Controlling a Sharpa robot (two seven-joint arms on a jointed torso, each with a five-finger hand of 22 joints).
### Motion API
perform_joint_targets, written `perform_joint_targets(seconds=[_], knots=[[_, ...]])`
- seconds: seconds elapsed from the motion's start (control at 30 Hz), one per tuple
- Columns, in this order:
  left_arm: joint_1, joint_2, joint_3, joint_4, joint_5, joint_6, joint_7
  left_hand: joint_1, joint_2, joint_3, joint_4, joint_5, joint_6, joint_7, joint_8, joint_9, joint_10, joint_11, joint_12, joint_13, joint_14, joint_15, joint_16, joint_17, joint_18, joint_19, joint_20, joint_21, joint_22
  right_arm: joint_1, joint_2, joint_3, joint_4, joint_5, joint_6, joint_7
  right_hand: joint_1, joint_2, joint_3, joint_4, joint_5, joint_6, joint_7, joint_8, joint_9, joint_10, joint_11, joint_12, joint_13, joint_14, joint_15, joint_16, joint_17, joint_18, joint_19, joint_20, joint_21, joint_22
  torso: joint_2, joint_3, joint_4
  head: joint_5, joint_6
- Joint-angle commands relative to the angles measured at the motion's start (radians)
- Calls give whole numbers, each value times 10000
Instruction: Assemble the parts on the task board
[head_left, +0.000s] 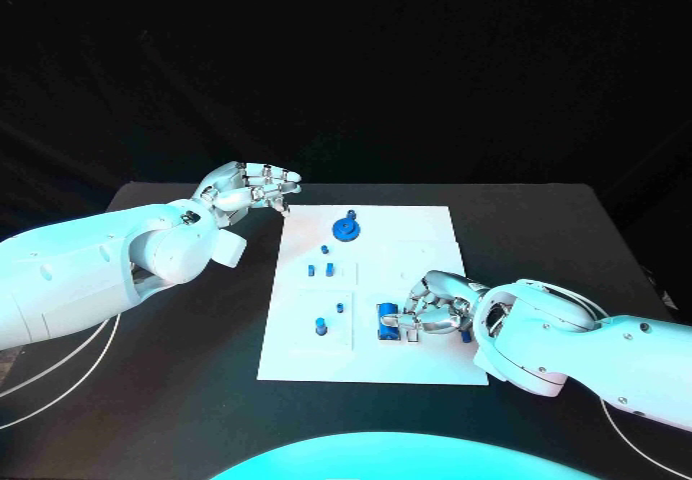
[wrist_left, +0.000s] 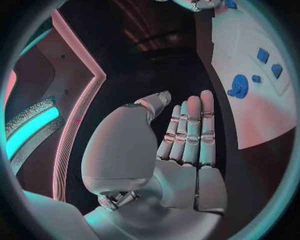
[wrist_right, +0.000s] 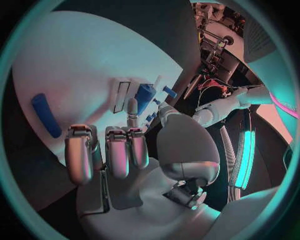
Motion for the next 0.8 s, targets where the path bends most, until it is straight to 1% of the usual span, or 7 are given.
perform_joint_targets(seconds=[0.03,0.07,0.1,0.17,0.37,0.53,0.8], knots=[[6,5,6,25,12,103,54,90,23,-51,25,50,-51,-13,41,-3,-63,-1,62,-10,-40,8,-25,-8,55,-5,49,-42,-10,0,-182,1,220,-204,-237,183,381,-69,-95,-68,68,-65,-5,50,14,928,-45,29,2498,1002,-59,-2,2515,-43,794,-76,32,2394,-8,-6,-4,0,3],[6,5,6,25,12,103,54,93,26,-50,25,51,-52,-13,42,-3,-65,0,64,-10,-41,8,-24,-10,55,-5,49,-43,-10,6,-236,1,273,-208,-221,202,780,-143,-98,-150,57,-45,-18,66,21,936,-54,47,2509,1000,-68,-6,2504,-44,796,-81,40,2396,-7,-9,-1,-5,6],[6,6,6,24,12,102,55,104,38,-46,26,52,-54,-11,49,-3,-74,1,75,-12,-49,8,-21,-17,55,-5,49,-47,-11,9,-277,1,312,-211,-189,220,780,-143,-98,-150,57,-45,-18,66,21,936,-54,47,2509,1000,-68,-6,2504,-44,796,-81,40,2396,-7,-11,0,-5,4],[6,9,6,21,12,102,54,104,38,-46,26,52,-54,-11,49,-3,-74,1,75,-12,-49,8,-21,-17,55,-5,49,-47,-11,13,-328,0,361,-216,-101,249,1281,-209,-94,-181,-275,-40,-24,64,13,940,-60,52,2513,997,-72,-10,2493,-44,793,-86,37,2395,-6,-9,1,2,6],[5,21,6,14,12,107,54,104,38,-46,26,52,-54,-11,49,-3,-74,1,75,-12,-49,8,-21,-17,55,-5,49,-47,-11,1,-356,-2,390,-292,208,248,1867,-314,-51,-244,-356,-29,-28,39,-16,947,-67,65,2522,999,-75,-7,2501,-49,800,-90,61,2401,-3,-7,1,-2,-1],[5,24,6,14,12,108,56,104,38,-46,26,52,-54,-11,49,-3,-74,1,75,-12,-49,8,-21,-17,55,-5,49,-47,-11,-25,-302,-4,302,-417,229,162,2035,-355,-37,-259,-344,-21,-27,26,-30,945,-68,61,2520,998,-75,-8,2499,-50,801,-90,66,2403,5,-10,3,-3,0],[5,27,6,15,12,113,59,104,38,-46,26,52,-54,-11,49,-3,-74,1,75,-12,-49,8,-21,-17,55,-5,49,-47,-11,-76,-95,-5,98,-543,172,-20,2119,-268,19,-165,-190,27,-35,24,-46,952,-73,74,2528,999,-78,-7,2502,-53,807,-92,85,2407,7,-3,9,7,-34]])
